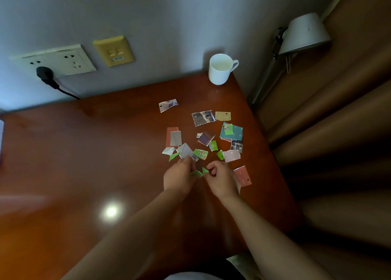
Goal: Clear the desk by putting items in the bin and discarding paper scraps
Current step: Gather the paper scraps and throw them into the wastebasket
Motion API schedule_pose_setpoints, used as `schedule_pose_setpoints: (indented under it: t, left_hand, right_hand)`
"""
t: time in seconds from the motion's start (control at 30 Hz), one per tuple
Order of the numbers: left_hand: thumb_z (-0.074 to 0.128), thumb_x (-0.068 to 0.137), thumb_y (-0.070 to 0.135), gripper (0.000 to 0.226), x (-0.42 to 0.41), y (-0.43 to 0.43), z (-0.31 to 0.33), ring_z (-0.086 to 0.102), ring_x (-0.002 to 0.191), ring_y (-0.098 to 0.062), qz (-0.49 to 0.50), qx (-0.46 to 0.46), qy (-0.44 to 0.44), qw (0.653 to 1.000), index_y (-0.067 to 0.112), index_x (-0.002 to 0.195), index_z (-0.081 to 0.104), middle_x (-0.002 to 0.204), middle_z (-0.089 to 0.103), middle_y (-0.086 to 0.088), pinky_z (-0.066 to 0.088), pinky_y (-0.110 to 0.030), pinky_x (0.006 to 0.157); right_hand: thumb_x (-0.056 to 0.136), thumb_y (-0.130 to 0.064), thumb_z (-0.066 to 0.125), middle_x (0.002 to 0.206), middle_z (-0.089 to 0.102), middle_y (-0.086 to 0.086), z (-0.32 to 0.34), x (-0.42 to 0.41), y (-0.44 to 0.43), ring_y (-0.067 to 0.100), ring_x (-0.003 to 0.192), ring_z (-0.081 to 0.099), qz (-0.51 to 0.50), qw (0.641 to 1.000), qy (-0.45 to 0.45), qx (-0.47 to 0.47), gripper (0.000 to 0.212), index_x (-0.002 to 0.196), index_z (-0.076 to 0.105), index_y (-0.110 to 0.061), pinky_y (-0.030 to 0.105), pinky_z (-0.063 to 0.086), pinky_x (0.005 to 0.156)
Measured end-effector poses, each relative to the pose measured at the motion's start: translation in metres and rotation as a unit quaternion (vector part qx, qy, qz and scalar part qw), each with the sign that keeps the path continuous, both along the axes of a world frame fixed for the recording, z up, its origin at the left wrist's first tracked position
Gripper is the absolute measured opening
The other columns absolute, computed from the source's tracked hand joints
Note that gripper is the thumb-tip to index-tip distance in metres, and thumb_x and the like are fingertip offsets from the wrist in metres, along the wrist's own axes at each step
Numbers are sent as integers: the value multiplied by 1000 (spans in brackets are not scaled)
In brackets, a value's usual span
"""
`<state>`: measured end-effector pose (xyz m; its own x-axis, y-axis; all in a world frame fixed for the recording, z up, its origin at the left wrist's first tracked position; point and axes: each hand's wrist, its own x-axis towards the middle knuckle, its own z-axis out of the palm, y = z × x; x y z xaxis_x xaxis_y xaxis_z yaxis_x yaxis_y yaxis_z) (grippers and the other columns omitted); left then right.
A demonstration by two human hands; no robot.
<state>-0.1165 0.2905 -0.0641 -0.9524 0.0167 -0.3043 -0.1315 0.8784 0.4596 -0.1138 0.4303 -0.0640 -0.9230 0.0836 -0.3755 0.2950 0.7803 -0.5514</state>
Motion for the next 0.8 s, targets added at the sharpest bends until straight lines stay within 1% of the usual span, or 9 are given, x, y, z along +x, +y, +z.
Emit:
schedule_pose_setpoints:
  t: [0.1,0.2,0.33,0.43,0.47,0.53,0.67,0.73,0.8]
  left_hand:
    - [65,85,34,18,3,-1,-2,54,75,-13,18,44,-6,999,28,86,49,80,56,10,38,-28,58]
    - [65,86,27,11,4,-3,-6,54,73,-12,107,173,-24,979,25,88,54,77,57,9,43,-29,63]
    - [69,85,12,8,0,-11,-4,56,65,-14,263,364,-74,890,13,82,61,74,61,-1,49,-28,62]
    - [63,90,8,5,-5,-14,4,61,74,-16,376,452,-115,801,10,85,62,88,63,-10,55,-21,57]
    - [60,91,9,6,-7,-16,7,62,80,-18,406,468,-124,775,11,86,62,94,64,-12,56,-22,58]
    - [54,93,10,9,-12,-18,16,62,79,-21,457,493,-141,727,13,87,60,94,63,-12,55,-25,61]
    - [42,90,8,16,-19,-27,20,52,63,-18,531,538,-167,633,13,82,54,74,52,-6,46,-28,61]
    - [39,87,13,17,-22,-34,15,43,52,-15,532,540,-176,628,16,72,47,63,43,-1,39,-24,51]
    - [39,88,21,22,-26,-38,11,30,41,-11,509,527,-168,659,18,66,39,53,33,4,27,-19,40]
  right_hand:
    - [86,-29,69,100,60,-7,-1,-1,-5,10,82,57,-3,1000,3,15,17,103,64,-27,20,41,58]
    - [86,-31,69,101,60,-6,-1,-2,-7,13,85,58,-1,999,10,45,14,99,63,-28,22,37,56]
    - [89,-30,66,102,58,-6,2,-3,-10,13,84,58,7,997,1,71,4,93,65,-28,19,28,51]
    - [88,-27,65,94,62,-9,0,-6,-12,12,82,58,21,998,-1,66,7,82,63,-29,20,37,53]
    - [86,-25,65,89,63,-9,0,-7,-14,13,80,59,10,999,-7,38,9,78,61,-28,22,43,56]
    - [82,-18,65,82,65,-4,3,-11,-19,17,78,62,-68,992,-34,-98,12,75,59,-24,31,53,63]
    - [85,3,47,72,63,8,18,-23,-27,19,65,61,-251,890,-129,-357,18,79,57,-11,31,52,56]
    - [83,1,38,68,57,7,22,-30,-31,19,59,54,-283,840,-170,-431,22,72,53,-11,29,45,55]
    - [86,-12,39,63,54,5,22,-35,-37,17,55,49,-311,810,-187,-461,22,66,49,-14,27,37,54]
